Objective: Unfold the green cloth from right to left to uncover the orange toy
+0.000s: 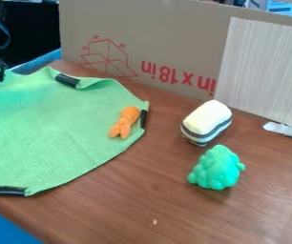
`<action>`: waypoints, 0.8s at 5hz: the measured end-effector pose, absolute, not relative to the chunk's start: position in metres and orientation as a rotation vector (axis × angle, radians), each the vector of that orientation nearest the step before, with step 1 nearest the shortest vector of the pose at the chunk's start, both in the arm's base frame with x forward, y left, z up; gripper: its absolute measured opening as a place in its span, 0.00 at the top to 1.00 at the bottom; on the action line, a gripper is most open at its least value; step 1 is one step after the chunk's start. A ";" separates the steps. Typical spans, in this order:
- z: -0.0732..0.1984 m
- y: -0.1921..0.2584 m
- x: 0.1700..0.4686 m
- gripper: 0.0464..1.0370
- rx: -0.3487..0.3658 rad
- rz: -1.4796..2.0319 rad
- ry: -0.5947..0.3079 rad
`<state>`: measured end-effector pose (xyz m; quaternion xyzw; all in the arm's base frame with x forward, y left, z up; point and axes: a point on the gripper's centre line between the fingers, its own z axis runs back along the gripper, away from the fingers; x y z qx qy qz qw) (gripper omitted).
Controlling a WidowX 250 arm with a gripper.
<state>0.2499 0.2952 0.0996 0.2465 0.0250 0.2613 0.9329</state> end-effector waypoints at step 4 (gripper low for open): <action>0.132 0.292 0.254 0.04 0.705 0.597 0.120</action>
